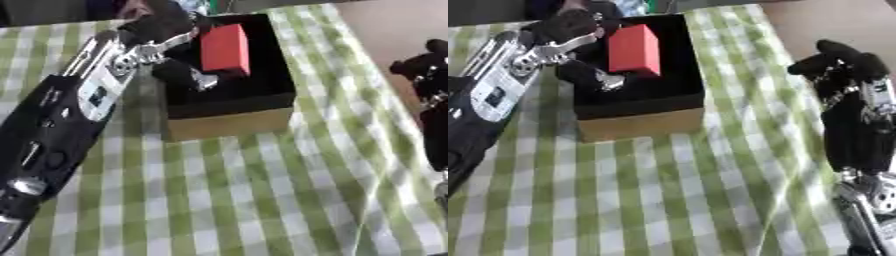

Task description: Pick up objects on the table and place them in the box.

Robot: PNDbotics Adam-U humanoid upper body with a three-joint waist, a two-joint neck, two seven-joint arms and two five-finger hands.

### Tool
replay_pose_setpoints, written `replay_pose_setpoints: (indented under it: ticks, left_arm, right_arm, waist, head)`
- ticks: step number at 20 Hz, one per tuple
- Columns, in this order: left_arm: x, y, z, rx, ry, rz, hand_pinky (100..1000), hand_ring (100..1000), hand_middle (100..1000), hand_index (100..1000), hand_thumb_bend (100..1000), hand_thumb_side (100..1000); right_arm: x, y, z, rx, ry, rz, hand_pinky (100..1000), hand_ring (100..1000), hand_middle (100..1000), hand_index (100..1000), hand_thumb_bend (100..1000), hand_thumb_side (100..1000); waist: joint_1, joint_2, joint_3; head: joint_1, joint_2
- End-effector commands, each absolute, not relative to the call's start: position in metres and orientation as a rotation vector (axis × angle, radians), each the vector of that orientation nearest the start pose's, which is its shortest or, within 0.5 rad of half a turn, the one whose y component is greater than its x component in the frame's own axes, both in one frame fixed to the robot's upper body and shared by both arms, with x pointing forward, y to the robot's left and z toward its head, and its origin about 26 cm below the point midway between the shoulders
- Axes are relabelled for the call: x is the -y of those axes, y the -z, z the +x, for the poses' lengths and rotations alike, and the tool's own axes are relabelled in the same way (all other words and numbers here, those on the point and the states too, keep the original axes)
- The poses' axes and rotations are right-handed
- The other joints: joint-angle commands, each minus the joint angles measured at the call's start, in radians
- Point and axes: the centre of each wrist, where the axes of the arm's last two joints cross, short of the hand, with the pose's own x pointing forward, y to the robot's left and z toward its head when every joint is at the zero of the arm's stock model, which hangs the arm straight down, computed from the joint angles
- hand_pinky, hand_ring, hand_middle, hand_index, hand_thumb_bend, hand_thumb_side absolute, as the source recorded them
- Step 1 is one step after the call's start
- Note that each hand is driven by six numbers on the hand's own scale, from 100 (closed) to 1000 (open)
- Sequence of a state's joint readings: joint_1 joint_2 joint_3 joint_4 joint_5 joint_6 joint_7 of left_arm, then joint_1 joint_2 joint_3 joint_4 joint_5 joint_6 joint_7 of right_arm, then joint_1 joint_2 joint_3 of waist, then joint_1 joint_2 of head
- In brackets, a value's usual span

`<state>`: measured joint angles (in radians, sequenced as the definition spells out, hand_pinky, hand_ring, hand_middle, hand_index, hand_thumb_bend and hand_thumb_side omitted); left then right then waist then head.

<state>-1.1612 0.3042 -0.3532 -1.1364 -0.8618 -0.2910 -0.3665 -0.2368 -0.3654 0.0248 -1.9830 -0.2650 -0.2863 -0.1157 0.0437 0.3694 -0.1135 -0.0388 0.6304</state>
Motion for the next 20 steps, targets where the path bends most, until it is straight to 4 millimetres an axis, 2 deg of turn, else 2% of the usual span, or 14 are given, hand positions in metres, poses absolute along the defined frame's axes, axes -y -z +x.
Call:
replay_pose_setpoints:
  ticks: [1, 5, 7, 8, 9, 11, 12, 13, 14, 17, 20]
  left_arm:
    - [-0.127, -0.307, 0.451, -2.301, -2.240, -1.204, 728, 898, 921, 1000, 706, 878]
    - [-0.127, -0.309, 0.450, -2.320, -2.174, -1.240, 738, 907, 925, 1000, 861, 942]
    - [-0.127, -0.309, 0.450, -2.350, -2.149, -1.228, 741, 903, 922, 1000, 883, 961]
    - [-0.127, -0.310, 0.449, -2.379, -2.124, -1.219, 740, 896, 911, 1000, 838, 951]
    - [-0.128, -0.313, 0.447, -2.428, -2.079, -1.203, 737, 881, 891, 1000, 721, 912]
    - [-0.131, -0.321, 0.442, -2.554, -1.922, -1.168, 726, 844, 846, 980, 603, 864]
    - [-0.134, -0.326, 0.438, -2.632, -1.810, -1.148, 715, 805, 807, 946, 468, 854]
    - [-0.138, -0.333, 0.433, -2.743, -1.654, -1.126, 710, 778, 784, 925, 318, 967]
    - [-0.142, -0.338, 0.428, -2.852, -1.499, -1.096, 706, 747, 753, 904, 298, 828]
    - [-0.160, -0.358, 0.407, -3.149, -1.034, -0.952, 700, 684, 699, 865, 194, 798]
    - [-0.187, -0.374, 0.378, -3.301, -0.687, -0.835, 700, 671, 688, 852, 199, 792]
  right_arm:
    - [0.268, -0.187, 0.293, 2.480, -0.137, 0.107, 858, 672, 596, 788, 100, 891]
    - [0.267, -0.187, 0.293, 2.476, -0.138, 0.114, 859, 673, 596, 788, 100, 889]
    - [0.267, -0.187, 0.293, 2.476, -0.138, 0.114, 859, 673, 596, 788, 100, 888]
    - [0.267, -0.186, 0.293, 2.475, -0.137, 0.114, 859, 674, 596, 788, 100, 888]
    - [0.267, -0.186, 0.293, 2.475, -0.136, 0.113, 859, 674, 596, 788, 100, 888]
    - [0.268, -0.186, 0.293, 2.476, -0.134, 0.109, 858, 674, 596, 788, 100, 887]
    - [0.268, -0.186, 0.293, 2.478, -0.133, 0.107, 858, 674, 597, 788, 100, 887]
    - [0.269, -0.186, 0.293, 2.481, -0.131, 0.103, 857, 674, 597, 788, 100, 898]
    - [0.270, -0.187, 0.293, 2.485, -0.130, 0.100, 856, 675, 597, 788, 100, 886]
    - [0.274, -0.188, 0.293, 2.500, -0.126, 0.085, 853, 676, 599, 788, 100, 883]
    - [0.279, -0.189, 0.292, 2.521, -0.119, 0.062, 851, 677, 600, 788, 100, 881]
  waist:
    - [0.010, -0.041, -0.001]
    - [0.007, -0.041, 0.000]
    - [0.005, -0.041, 0.001]
    - [0.004, -0.041, 0.001]
    - [0.002, -0.042, 0.002]
    - [0.000, -0.043, 0.005]
    - [-0.001, -0.044, 0.008]
    - [-0.002, -0.046, 0.011]
    - [-0.003, -0.047, 0.014]
    - [-0.007, -0.052, 0.024]
    - [-0.015, -0.057, 0.035]
  head:
    - [-0.002, -0.012]
    - [-0.004, -0.012]
    - [-0.003, -0.014]
    - [-0.004, -0.014]
    - [-0.005, -0.012]
    - [-0.007, -0.009]
    - [-0.008, -0.008]
    - [-0.011, -0.005]
    - [-0.012, -0.003]
    - [-0.017, 0.005]
    - [-0.023, 0.011]
